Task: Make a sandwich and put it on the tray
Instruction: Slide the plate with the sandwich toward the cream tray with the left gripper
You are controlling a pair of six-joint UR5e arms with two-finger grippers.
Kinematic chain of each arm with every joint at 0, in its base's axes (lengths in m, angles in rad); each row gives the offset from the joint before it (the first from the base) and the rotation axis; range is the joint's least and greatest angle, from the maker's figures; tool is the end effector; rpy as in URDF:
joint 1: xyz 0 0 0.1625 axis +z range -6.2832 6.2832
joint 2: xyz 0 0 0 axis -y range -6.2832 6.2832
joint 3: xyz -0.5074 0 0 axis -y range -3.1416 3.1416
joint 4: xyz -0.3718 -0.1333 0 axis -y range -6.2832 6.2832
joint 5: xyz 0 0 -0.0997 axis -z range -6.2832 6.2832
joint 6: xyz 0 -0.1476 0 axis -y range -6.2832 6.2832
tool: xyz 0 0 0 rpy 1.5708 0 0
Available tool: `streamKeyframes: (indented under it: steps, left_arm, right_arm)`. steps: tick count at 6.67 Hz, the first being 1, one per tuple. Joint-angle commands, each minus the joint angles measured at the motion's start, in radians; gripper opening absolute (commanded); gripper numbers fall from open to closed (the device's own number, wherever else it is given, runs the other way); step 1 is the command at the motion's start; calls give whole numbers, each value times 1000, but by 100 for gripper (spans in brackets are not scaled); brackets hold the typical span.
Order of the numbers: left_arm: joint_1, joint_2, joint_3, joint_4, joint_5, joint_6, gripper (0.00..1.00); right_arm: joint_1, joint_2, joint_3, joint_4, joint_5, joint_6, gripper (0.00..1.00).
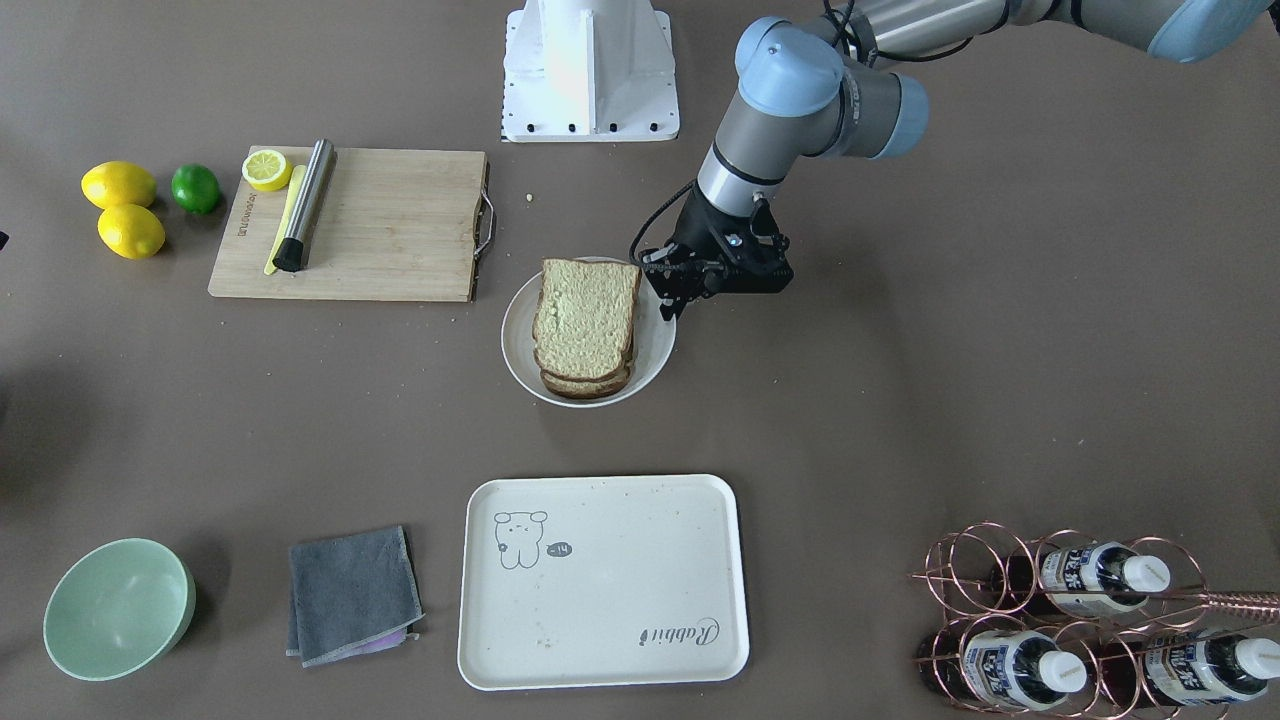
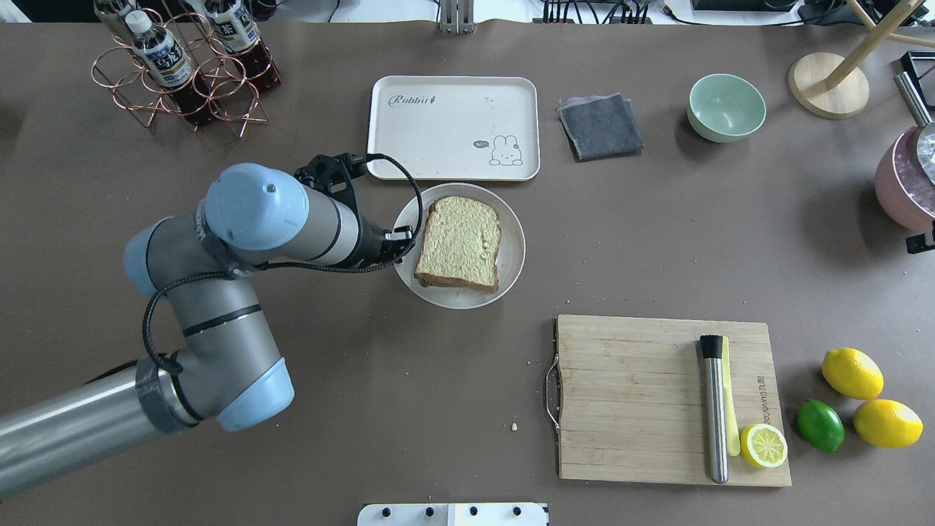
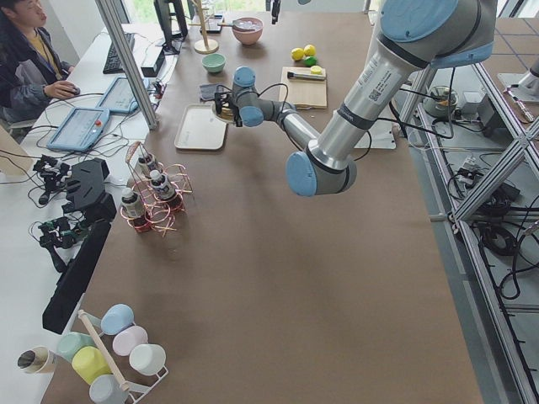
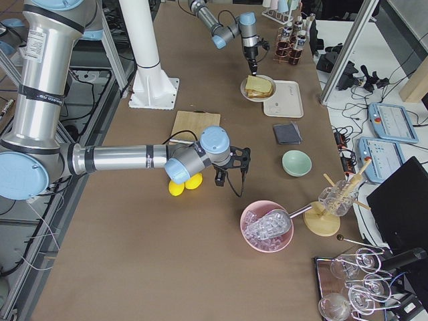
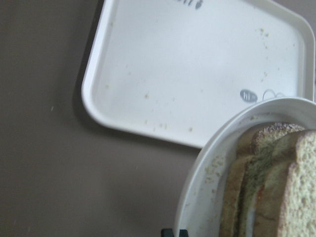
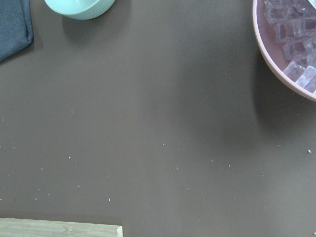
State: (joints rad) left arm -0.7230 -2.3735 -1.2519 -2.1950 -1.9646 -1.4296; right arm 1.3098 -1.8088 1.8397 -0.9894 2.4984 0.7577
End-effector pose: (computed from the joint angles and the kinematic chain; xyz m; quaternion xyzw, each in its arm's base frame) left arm 0.5945 -0.6269 0.3137 0.0650 0.5382 -0.1406 0.8285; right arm -0.0845 -0.3754 0.6592 0.0273 -0.5038 0.0789 0.8597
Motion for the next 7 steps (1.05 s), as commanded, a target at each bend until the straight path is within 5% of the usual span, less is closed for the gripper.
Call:
streamKeyframes:
  steps: [1, 3, 5, 6, 7]
  left_arm:
    - [-71, -151, 297, -115, -26, 14, 0]
    - [-73, -167, 411, -211, -14, 12, 0]
    - [-61, -170, 411, -219, 7, 8, 0]
    - [-59, -170, 410, -222, 7, 6, 59]
    - [-58, -165, 411, -236, 7, 6, 66]
  right_arm:
    - [-1, 0, 0, 0, -6, 0, 100]
    - [-3, 3, 0, -2, -6, 0, 100]
    - [-6, 8, -2, -2, 0, 2, 100]
    - [-18, 11, -2, -2, -1, 2, 100]
    - [-39, 14, -2, -2, -4, 2, 100]
